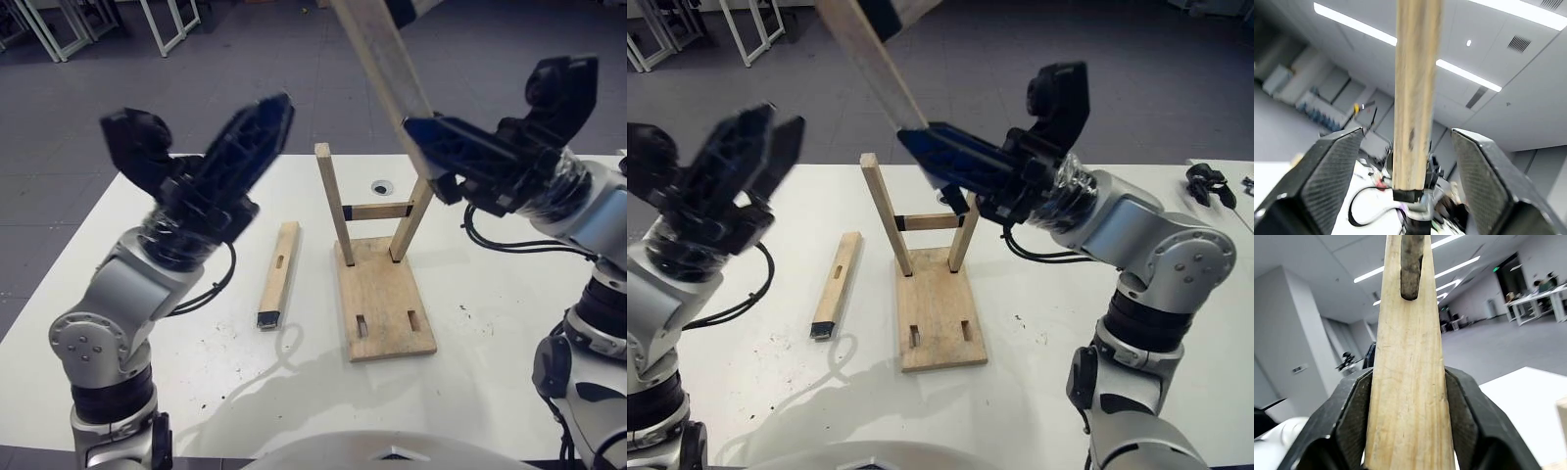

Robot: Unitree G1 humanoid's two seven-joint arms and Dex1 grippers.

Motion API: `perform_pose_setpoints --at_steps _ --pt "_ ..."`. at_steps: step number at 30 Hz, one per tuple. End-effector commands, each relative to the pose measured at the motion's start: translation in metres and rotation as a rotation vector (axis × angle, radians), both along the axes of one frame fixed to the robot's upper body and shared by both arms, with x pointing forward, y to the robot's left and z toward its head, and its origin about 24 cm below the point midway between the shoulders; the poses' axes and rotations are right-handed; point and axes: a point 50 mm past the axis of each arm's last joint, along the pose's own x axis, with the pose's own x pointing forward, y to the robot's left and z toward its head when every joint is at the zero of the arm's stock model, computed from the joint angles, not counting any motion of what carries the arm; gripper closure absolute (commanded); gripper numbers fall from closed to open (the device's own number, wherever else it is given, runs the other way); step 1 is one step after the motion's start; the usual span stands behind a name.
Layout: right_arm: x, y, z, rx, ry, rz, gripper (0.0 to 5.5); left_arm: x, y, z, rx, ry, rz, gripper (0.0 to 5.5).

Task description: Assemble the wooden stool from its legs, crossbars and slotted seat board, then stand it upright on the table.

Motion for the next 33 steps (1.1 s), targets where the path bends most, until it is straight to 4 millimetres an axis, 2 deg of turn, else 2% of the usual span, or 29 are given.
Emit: perform_pose_setpoints --at_steps 1,7,10,16,22,27,30,33 --pt "-0.005 0.014 -0.009 -0.047 0.007 0.113 3.43 0.003 -0.011 -0.009 0.067 0.053 -0.045 2.19" --pt "-0.003 0.026 -0.023 -0.090 0.038 0.148 3.48 -0.003 -0.014 0.000 0.065 0.001 -0.141 2.19" --pt "0.000 0.025 -0.027 -0.109 0.047 0.133 3.48 -0.007 -0.013 -0.002 0.089 -0.014 -0.184 2.64" --pt "0.000 0.024 -0.033 -0.155 0.047 0.129 3.48 -0.002 -0.002 -0.011 0.139 0.014 -0.165 2.67" --pt "-0.008 0.023 -0.047 -0.304 0.002 0.165 3.48 -0.001 -0.006 -0.016 0.178 0.006 -0.202 2.67" --pt "-0.009 0.021 -0.052 -0.336 -0.012 0.202 3.48 -0.003 -0.008 -0.023 0.233 0.006 -0.274 2.67" --pt "-0.009 0.018 -0.054 -0.354 -0.016 0.215 3.48 -0.002 -0.005 -0.029 0.265 0.011 -0.280 3.16" --pt "-0.009 0.015 -0.055 -0.371 -0.018 0.226 3.48 0.001 -0.001 -0.032 0.280 0.007 -0.274 3.23"
